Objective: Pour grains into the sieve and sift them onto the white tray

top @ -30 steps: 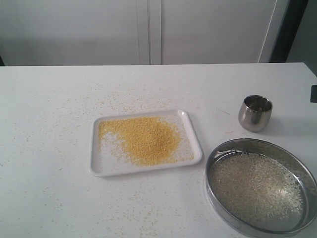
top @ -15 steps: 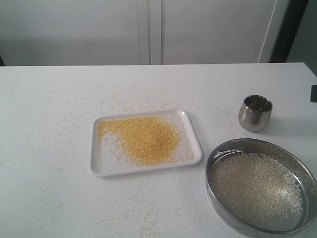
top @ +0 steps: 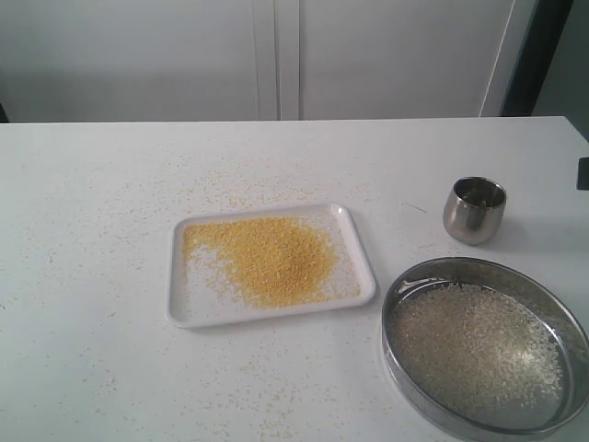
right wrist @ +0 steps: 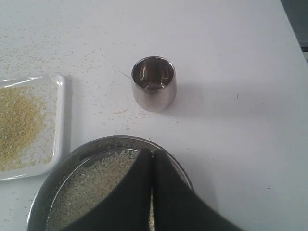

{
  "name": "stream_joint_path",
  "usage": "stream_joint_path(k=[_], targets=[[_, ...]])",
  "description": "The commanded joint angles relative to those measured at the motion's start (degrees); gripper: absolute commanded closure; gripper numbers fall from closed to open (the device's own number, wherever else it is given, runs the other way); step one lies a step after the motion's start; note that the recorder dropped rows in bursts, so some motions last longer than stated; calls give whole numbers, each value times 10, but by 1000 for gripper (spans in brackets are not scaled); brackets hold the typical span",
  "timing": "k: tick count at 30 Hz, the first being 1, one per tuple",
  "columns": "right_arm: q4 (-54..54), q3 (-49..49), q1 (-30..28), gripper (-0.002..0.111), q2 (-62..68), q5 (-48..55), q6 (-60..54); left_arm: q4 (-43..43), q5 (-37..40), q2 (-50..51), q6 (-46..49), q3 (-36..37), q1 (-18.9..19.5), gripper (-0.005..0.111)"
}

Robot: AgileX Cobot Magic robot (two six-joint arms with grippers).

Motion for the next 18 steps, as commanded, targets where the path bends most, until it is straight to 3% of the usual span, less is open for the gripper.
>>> stream_joint_path(k=[1,8,18], targets=[[-1,3,-2,108,-1,-6,1,-6,4,-2,-1,5,2,107],[0,3,-2,108,-1,-6,1,-6,4,-2,0,5,0,107],[0,3,-2,108,-1,-6,1,-6,4,-2,1,5,-49,107]])
